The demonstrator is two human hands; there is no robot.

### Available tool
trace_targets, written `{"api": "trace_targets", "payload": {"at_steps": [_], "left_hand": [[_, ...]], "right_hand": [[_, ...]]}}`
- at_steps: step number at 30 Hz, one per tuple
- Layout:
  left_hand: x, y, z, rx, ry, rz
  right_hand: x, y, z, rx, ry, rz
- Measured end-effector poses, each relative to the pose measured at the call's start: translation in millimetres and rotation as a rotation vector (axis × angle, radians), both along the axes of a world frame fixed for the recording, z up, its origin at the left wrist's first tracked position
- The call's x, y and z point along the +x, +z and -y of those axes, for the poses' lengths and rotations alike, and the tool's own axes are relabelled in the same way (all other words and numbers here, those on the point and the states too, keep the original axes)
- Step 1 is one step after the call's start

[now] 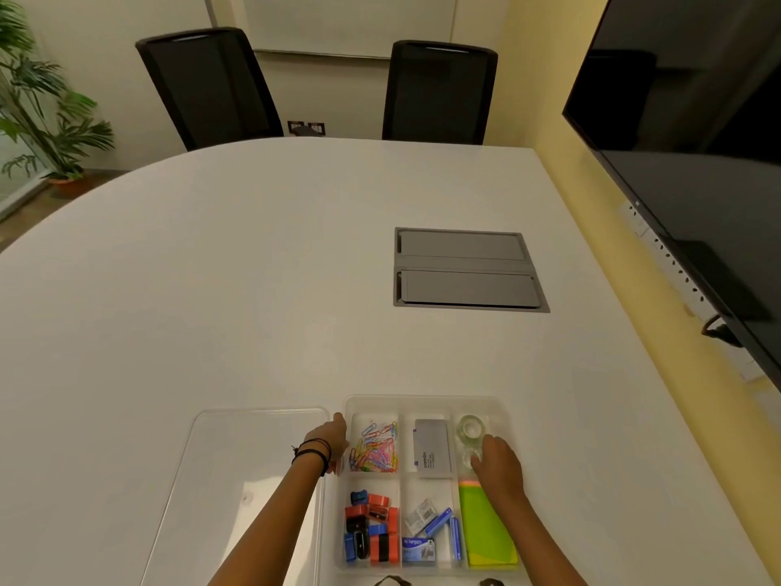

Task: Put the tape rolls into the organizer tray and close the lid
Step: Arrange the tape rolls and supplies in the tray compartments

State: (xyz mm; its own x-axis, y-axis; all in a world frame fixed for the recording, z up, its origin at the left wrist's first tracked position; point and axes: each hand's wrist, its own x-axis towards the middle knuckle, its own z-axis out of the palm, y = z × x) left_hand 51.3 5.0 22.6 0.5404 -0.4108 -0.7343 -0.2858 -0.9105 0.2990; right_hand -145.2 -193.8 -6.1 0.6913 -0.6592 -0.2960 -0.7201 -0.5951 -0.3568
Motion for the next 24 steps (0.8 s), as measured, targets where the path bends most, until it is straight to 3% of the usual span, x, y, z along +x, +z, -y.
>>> {"api": "trace_targets", "payload": {"at_steps": [5, 16, 24], "left_hand": [[-0.2, -1.9, -0.4, 0.002, -0.004, 0.010], [-0.1, -0.1, 0.4, 0.013, -0.015, 0.002], [0.0, 1.1, 0.1, 0.014, -0.009, 0.003]], "right_hand": [[0.5, 7.5, 0.5, 0.067, -0.077, 0.068], [6.0, 7.2, 3.4, -0.047, -0.042, -0.117], [6.3, 8.6, 6.8, 0.042, -0.100, -0.066]]}}
